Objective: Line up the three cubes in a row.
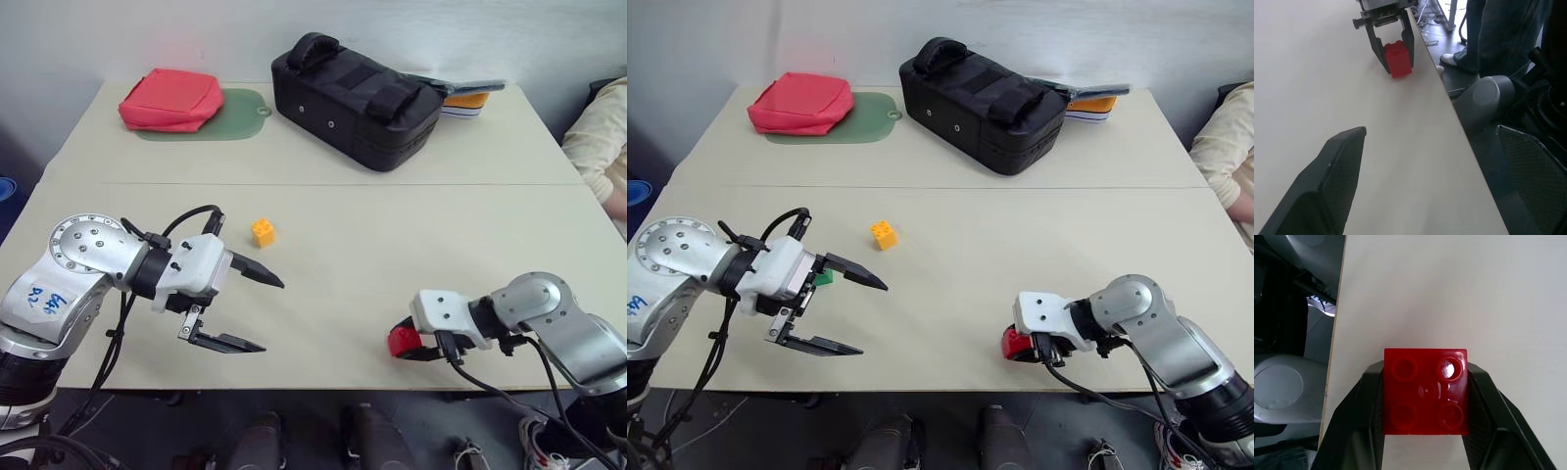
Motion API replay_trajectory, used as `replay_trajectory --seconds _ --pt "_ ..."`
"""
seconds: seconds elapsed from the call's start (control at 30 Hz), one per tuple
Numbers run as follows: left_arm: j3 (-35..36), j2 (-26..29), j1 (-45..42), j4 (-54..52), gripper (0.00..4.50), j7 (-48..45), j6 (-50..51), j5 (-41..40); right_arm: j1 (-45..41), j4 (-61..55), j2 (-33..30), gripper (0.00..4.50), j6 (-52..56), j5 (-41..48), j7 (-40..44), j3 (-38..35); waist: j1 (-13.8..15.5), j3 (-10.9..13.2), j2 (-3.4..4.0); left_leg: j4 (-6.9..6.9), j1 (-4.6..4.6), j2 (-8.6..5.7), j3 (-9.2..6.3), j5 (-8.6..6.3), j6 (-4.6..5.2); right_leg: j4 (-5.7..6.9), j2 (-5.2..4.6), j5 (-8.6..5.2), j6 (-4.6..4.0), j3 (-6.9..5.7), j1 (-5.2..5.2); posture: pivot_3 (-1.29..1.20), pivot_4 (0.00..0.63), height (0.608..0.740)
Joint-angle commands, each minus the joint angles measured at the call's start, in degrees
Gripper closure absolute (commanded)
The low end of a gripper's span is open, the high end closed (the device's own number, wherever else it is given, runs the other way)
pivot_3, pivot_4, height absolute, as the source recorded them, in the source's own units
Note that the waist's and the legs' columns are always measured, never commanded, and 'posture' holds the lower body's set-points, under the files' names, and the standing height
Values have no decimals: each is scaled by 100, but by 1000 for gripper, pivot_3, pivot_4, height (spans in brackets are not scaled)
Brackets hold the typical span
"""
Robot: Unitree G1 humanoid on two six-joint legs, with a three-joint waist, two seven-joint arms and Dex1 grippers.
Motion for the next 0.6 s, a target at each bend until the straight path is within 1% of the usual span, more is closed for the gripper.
replay_trajectory --seconds 0.03,0.23,0.3,0.4,0.5,0.6 --pt "18 -34 -89 6 0 33 -70 44 3 5 -90 2029 -195 -57 10 12 0 0 0 0 0 0 0 0 0 0 0 0 0 0 0 0 150 740" --pt "70 -83 -27 76 0 116 -42 90 86 -160 -208 16 -198 221 72 -256 1 0 0 1 0 0 0 0 0 0 0 0 0 0 1 0 150 740" --pt "117 -101 23 98 0 176 1 66 74 -214 -233 16 -115 384 62 -413 6 0 0 2 0 0 0 0 1 0 -1 0 0 0 2 0 150 740" --pt "452 -99 423 169 0 486 68 69 -2 -272 -290 16 223 1174 216 -1129 -5 0 0 1 0 0 -2 -1 1 0 -1 0 0 0 1 0 150 740" --pt "973 -99 1048 209 0 870 98 107 -105 -156 -334 16 633 1977 342 -1831 -32 0 0 -2 2 5 -3 -1 1 1 0 0 0 0 2 0 150 740" --pt "1727 -70 1981 301 0 1171 74 251 -315 187 -396 16 951 2426 297 -2330 -45 0 0 -4 5 8 -7 -1 2 -2 -2 0 0 -1 5 0 150 740"
